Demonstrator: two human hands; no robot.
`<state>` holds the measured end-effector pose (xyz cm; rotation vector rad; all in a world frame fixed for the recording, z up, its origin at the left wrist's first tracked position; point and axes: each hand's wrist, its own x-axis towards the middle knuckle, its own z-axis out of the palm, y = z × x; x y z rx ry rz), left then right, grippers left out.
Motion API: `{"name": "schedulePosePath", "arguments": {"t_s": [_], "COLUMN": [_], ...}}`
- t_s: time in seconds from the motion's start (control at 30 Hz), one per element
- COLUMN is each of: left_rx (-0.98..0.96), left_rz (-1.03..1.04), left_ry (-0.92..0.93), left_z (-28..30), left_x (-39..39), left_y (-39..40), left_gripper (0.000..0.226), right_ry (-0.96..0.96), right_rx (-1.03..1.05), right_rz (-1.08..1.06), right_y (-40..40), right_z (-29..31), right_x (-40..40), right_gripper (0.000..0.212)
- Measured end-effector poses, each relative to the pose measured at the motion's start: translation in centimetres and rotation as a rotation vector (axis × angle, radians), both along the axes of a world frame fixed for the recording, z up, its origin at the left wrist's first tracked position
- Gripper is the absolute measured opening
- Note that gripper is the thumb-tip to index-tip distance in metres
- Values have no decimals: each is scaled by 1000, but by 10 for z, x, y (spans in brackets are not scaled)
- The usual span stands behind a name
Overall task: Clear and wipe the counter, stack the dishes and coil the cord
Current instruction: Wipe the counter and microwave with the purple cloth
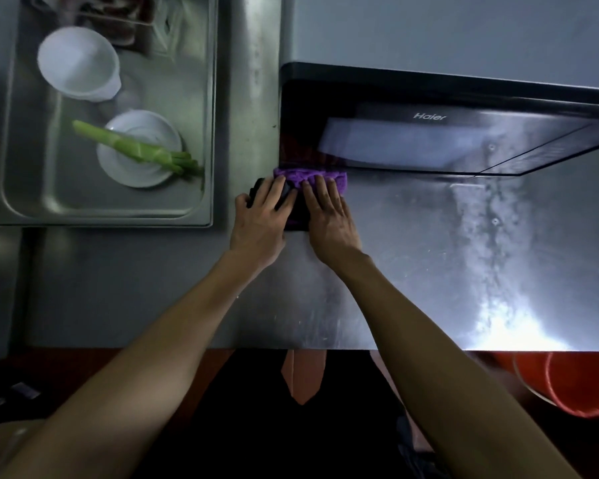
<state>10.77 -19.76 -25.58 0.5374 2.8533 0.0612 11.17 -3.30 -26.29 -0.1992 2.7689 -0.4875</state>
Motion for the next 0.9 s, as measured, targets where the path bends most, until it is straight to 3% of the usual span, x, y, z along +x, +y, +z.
{"name": "schedulePosePath", "arguments": {"t_s": [0.37, 0.9], "left_rx": [4, 17], "left_rz": [-57, -174], "left_ry": [103, 31], "left_z": [-2, -6], "left_x": [6, 6], "left_y": [97, 305], "left_gripper": [67, 77], "right_ry": [23, 98], "right_rx": [-33, -14], "right_rz": [-9, -111], "right_y": [100, 318], "right_z": [-7, -8], "right_x": [9, 25], "right_gripper": [66, 63]}}
